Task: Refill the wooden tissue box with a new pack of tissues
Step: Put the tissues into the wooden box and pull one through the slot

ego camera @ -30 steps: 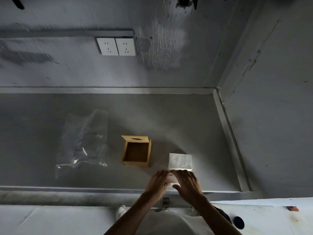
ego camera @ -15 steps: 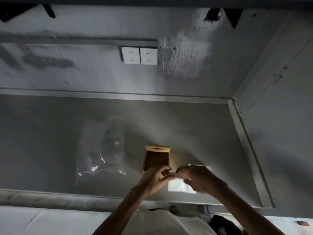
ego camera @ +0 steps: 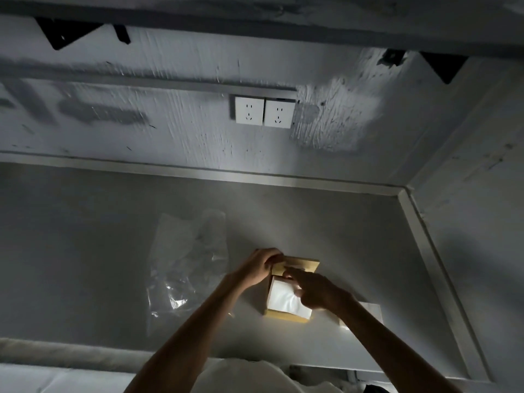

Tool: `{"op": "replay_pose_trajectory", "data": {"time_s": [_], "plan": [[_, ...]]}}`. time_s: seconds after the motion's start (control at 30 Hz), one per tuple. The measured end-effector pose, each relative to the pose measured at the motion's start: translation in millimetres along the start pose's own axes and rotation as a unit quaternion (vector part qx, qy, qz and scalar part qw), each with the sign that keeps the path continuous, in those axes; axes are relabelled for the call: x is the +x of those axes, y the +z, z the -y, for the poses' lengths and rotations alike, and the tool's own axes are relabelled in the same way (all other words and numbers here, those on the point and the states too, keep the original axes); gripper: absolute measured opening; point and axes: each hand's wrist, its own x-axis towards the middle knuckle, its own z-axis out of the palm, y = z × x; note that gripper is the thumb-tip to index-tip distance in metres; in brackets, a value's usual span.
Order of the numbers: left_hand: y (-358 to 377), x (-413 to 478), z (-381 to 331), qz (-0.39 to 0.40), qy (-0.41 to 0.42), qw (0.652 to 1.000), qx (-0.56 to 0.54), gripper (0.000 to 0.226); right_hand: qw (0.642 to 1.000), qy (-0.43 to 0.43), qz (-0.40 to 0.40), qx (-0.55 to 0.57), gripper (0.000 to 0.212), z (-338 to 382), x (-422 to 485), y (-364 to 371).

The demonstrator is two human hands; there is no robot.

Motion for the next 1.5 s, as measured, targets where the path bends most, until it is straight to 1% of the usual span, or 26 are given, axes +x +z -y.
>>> {"op": "replay_pose_trajectory", "data": {"time_s": [0.1,0.2,0.3,0.43,0.63,0.73,0.83,0.93,1.0,1.07,1.1,1.2,1.27,1.37,1.5], "plan": [[-4.1,7.7,3.5,0.012,0.002,1.000,-0.002,0.025,0.999,0.027,0.017,-0.019,0.070,5.5,13.2,0.6],[-5.6,11.5,8.7,0.027,0.003,1.000,0.007,0.029,0.998,0.030,0.048,-0.028,0.059,9.8,25.0,1.2],[-5.9,13.4,13.9,0.032,0.001,0.999,0.015,0.028,0.997,0.033,0.066,-0.029,0.049,10.6,33.4,4.0],[-6.8,12.4,10.4,0.025,-0.012,0.999,0.045,0.026,0.995,0.053,0.085,-0.025,0.052,9.6,41.3,9.1],[-5.6,11.7,11.8,0.027,-0.024,0.998,0.055,0.029,0.989,0.085,0.116,-0.027,0.050,14.7,52.7,14.8],[-5.2,12.1,10.9,0.021,-0.020,0.998,0.053,0.027,0.988,0.100,0.104,-0.046,0.047,13.4,60.7,24.4],[-5.0,12.4,10.9,0.013,-0.018,0.999,0.040,0.028,0.987,0.106,0.098,-0.064,0.038,13.2,66.3,33.9],[-4.3,11.7,10.3,0.006,-0.021,0.999,0.041,0.029,0.983,0.128,0.106,-0.074,0.037,16.1,67.3,35.5],[-4.3,10.8,9.0,0.003,-0.019,0.999,0.036,0.029,0.985,0.096,0.109,-0.090,0.039,20.5,66.0,29.3],[-3.9,10.2,8.4,0.007,-0.019,0.999,0.024,0.028,0.990,0.064,0.077,-0.101,0.040,24.5,66.2,21.3],[-4.2,10.0,8.2,0.008,-0.023,0.999,0.023,0.028,0.991,0.073,0.071,-0.085,0.041,26.2,69.8,17.0],[-5.5,9.6,6.3,0.007,-0.031,0.999,0.017,0.027,0.990,0.066,0.086,-0.092,0.041,21.3,72.2,20.8],[-5.8,8.8,4.3,0.008,-0.032,0.999,0.010,0.028,0.987,0.099,0.094,-0.079,0.040,14.1,79.9,40.9],[-5.2,8.2,3.7,0.005,-0.039,0.999,-0.002,0.030,0.981,0.155,0.110,-0.047,0.041,14.1,81.6,49.3],[-3.5,4.6,2.7,-0.015,-0.039,0.999,-0.011,0.041,0.984,0.149,0.088,-0.032,0.047,18.4,73.4,52.5]]}}
